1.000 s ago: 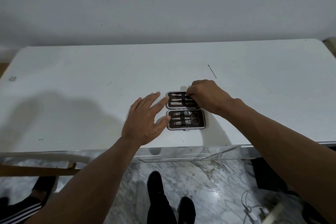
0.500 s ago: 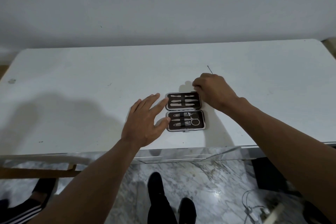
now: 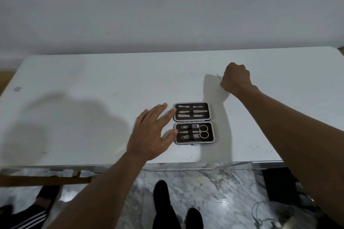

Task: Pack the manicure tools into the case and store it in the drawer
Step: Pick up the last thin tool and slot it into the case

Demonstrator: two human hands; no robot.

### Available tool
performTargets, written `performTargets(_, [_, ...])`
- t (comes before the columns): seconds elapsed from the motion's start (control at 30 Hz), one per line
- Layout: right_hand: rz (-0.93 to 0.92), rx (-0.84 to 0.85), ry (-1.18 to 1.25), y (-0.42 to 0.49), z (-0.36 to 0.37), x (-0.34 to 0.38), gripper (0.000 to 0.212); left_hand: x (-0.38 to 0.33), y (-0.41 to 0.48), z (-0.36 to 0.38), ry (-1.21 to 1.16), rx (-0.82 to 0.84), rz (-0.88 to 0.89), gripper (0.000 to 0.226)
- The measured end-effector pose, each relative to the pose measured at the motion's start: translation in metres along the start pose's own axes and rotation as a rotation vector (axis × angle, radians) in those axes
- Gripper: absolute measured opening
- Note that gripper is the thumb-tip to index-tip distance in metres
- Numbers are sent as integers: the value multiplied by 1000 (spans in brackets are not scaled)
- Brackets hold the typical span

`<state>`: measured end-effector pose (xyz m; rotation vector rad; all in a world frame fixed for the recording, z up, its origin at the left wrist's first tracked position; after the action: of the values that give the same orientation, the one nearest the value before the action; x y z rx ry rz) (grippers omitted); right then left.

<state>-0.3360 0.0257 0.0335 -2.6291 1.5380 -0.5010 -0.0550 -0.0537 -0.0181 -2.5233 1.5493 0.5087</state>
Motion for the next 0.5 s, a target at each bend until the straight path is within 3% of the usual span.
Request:
performTargets(0.13, [7,75,-60,2,-13,9,9,2,0,2,2,9,-6,61])
performTargets(0.27, [2,156,-112,6,-13,15,27,1,-1,1,-2,2,1,61])
performTargets(0.5, [-20,208,-88,4,-6,17,14,1,0,0,5,2,-9,62])
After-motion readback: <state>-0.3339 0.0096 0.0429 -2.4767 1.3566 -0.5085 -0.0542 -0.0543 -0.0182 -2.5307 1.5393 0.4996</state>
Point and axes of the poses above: each hand's wrist, its own y-axis towards the middle knuckle, its own z-axis out of the palm, x = y × z, the point moved 7 cm from there along y, towards the middle knuckle, and after that the axes turned 2 degrees about x, right-handed, at the moved point
